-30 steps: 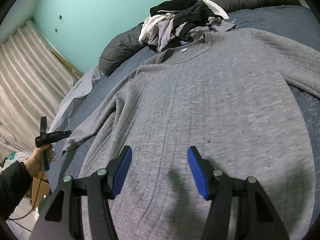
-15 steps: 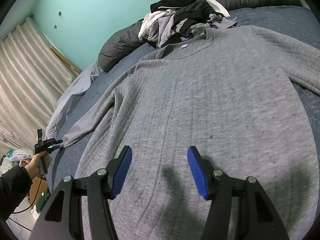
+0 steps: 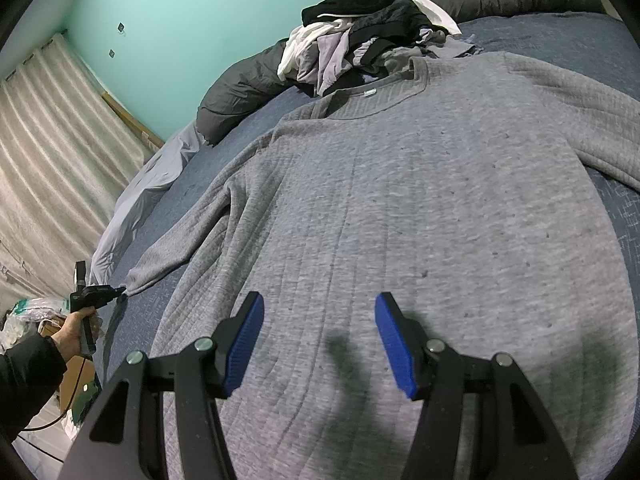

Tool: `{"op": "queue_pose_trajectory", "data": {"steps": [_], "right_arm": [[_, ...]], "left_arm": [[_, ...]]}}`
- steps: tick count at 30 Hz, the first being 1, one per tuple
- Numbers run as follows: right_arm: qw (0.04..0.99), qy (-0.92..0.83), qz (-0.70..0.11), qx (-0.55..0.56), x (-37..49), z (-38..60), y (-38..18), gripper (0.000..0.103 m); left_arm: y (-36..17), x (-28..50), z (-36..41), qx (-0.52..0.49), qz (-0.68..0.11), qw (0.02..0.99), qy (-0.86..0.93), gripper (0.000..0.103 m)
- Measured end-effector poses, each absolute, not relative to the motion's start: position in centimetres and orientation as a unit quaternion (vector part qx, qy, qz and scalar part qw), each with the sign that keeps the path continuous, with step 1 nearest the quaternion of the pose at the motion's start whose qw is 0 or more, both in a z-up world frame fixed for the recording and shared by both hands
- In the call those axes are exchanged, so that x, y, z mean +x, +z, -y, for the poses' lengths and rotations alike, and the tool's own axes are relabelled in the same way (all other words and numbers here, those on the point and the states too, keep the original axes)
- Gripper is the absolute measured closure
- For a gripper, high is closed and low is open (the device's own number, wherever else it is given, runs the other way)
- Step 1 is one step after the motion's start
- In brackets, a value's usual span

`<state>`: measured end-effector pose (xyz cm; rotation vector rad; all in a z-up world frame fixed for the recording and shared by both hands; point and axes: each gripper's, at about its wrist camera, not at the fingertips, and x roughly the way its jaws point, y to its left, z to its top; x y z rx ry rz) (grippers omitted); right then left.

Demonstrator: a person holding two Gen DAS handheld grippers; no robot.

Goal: Fold clothes

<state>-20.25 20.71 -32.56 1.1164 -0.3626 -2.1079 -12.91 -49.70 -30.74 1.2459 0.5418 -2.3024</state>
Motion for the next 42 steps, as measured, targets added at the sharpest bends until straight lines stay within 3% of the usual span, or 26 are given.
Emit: {"op": "queue_pose_trajectory", "data": {"steps": [8,20,27,35,42], "right_arm": [[0.359,-0.816,0.147,0.429,-20.2,-20.9,-32.3,0.044],[0.358,-0.815,0.145,0.432,-20.6,-21.0,-32.2,0.044],[0.355,-0.816,0.145,0.432,-20.8,-21.2,-32.0,0.044],[0.34,-0.825,0.165,0.42,-21.4,-24.2,-29.5,0.044],[0.258,-0.856,0.094,0.438,-23.3,-33.7,-26.0,0.044]], "left_arm": [[-25.8,-10.3,50.7,0.446,-0.193,0.224,-0.845,0.097],[-30.7,-10.3,51.3,0.492,-0.233,0.242,-0.804,0.096],[-28.8,-8.6,51.3,0.455,-0.247,0.286,-0.806,0.088],[-24.6,-8.4,45.8,0.424,-0.223,0.218,-0.85,0.082],[-23.3,-13.2,37.3,0.411,-0.188,0.117,-0.884,0.073]]}}
